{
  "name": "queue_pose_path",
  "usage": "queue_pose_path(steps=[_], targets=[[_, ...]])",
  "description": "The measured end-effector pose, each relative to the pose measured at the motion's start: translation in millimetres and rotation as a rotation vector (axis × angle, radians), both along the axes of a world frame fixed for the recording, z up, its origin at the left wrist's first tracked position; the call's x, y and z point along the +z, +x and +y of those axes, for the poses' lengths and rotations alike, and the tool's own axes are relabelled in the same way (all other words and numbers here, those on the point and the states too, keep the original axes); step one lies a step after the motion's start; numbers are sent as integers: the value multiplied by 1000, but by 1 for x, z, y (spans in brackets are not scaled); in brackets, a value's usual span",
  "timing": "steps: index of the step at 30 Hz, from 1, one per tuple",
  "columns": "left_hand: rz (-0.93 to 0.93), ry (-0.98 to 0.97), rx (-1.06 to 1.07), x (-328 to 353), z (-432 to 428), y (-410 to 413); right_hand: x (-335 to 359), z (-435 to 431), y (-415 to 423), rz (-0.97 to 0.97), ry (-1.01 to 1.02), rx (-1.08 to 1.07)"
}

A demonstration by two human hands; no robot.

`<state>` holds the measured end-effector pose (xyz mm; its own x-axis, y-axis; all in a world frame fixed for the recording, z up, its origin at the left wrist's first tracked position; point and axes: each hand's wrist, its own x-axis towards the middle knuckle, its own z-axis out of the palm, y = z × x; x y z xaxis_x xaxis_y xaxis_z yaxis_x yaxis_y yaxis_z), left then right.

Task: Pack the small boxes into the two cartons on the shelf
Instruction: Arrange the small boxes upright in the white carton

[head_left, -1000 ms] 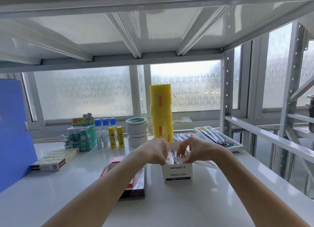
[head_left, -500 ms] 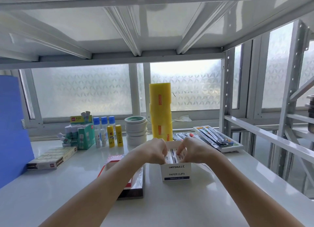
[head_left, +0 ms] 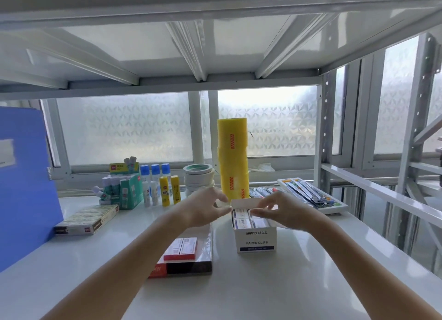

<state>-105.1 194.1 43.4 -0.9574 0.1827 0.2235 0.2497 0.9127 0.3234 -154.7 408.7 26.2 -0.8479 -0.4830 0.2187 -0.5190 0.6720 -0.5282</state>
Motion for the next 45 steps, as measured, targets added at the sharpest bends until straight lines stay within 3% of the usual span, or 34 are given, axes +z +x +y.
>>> queue_pose_path(steps=[5, 10, 18, 23, 25, 29, 45], targets=[[6, -65, -90, -13, -44, 68, -16, -2, 28, 80, 108, 6], [17, -49, -98, -47, -70, 101, -31, -14, 44, 171, -10, -91], [299, 17, -16, -77, -64, 109, -49, -28, 81, 335, -61, -66], [344, -23, 44, -81, -53, 109, -57, -37, 99, 612, 72, -73], [351, -5, 36, -83, -50, 108, -63, -43, 103, 555, 2, -63], [298, 211, -33, -85, -52, 102, -63, -46, 100, 412, -210, -42], [226, 259, -122, -81, -74, 81, -46, -41, 76, 287, -155, 114]])
